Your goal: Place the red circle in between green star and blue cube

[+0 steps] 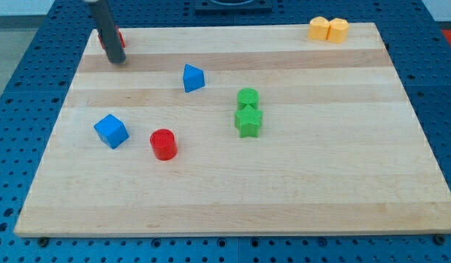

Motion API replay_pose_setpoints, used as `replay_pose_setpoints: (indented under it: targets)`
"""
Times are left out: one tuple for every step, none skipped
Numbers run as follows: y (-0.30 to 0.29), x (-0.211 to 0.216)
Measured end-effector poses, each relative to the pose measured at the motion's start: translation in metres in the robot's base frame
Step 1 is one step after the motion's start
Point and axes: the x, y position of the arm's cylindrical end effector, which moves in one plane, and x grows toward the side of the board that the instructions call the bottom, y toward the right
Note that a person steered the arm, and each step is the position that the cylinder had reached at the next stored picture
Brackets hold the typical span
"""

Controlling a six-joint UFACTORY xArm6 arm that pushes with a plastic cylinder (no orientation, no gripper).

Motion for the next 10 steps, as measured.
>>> replay_pose_setpoints:
  targets:
    - [-0.013,0.065]
    - [-0.012,0.138]
    - [0.007,0.209]
    - [0.045,0.243]
    - [0.081,0.232]
    - [0.105,0.208]
    - [0.106,0.171]
    - [0.106,0.161]
    - [0.115,0.176]
    - [0.142,0.183]
